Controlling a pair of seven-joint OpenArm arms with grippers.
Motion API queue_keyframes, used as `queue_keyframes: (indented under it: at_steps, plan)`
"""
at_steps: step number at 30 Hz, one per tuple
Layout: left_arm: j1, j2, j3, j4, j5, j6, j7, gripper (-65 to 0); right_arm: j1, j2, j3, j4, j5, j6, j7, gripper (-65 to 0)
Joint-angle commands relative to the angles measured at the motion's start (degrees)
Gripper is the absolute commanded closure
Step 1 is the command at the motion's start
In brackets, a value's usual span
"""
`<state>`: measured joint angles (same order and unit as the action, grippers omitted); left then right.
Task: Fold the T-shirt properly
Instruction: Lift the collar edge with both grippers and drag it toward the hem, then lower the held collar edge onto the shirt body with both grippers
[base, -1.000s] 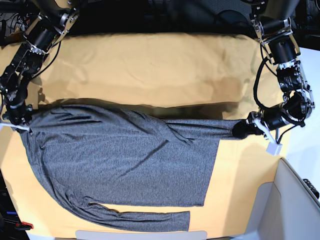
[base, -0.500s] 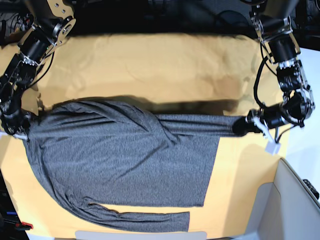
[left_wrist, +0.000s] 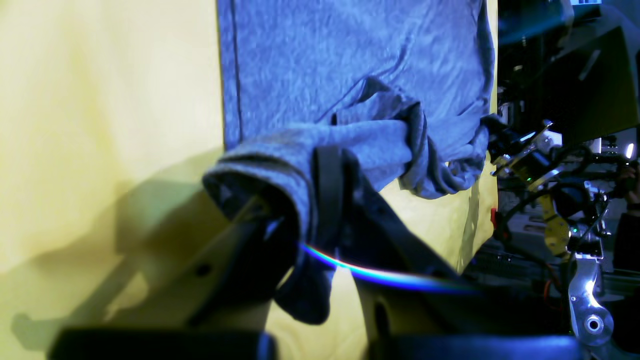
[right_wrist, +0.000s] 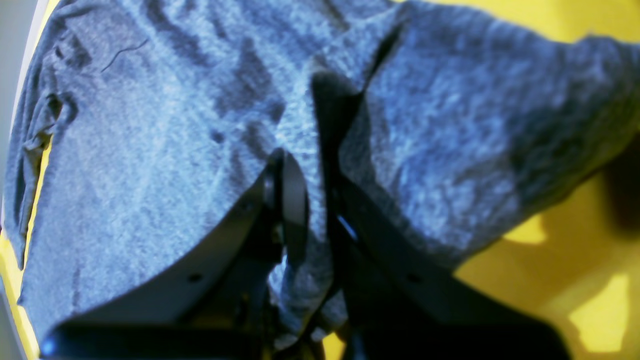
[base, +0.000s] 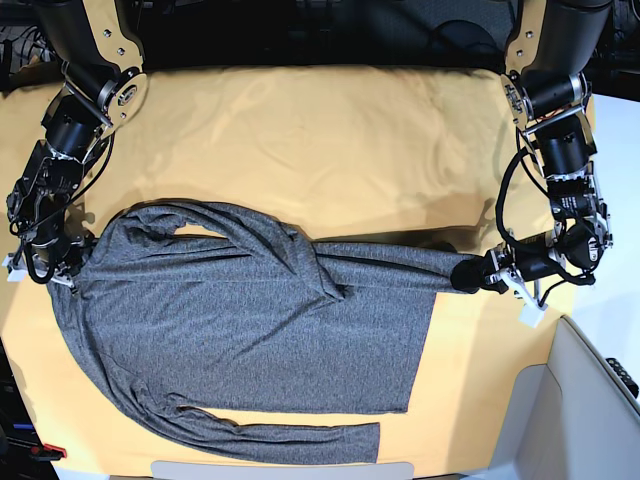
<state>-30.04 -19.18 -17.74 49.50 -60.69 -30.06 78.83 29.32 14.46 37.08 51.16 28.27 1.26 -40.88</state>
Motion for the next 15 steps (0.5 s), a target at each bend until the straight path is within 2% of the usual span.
queue_keyframes:
  at_steps: [1,3,6,13,15]
  plan:
    - [-1.74,-1.00,-0.07,1.01,-1.69,-0.13,-0.10,-0.3,1.49,1.23,-0.11,1.28,0.43,0.55,1.02,0.0]
    - [-1.74,-1.26,-0.33,1.10,-1.86,-0.22,1.17,-0.3,1.32,1.32,-0.11,1.37,0.43,0.55,0.22,0.0]
    - [-1.21,-2.67,-0.50,3.03,-1.86,-0.40,1.17,-0.3,-0.35,3.08,0.06,2.78,0.61,0.63,-4.26,0.0]
    - [12.77,-3.55,0.02,21.76,-1.42,-0.22,1.17,-0.3,-10.73,2.73,-0.20,18.16,0.61,0.63,-10.59,0.0]
    - [15.41,-3.55,2.66,25.98,-1.42,-0.13,1.17,-0.3,-12.75,2.90,-0.64,21.24,0.43,0.63,-11.20,0.0]
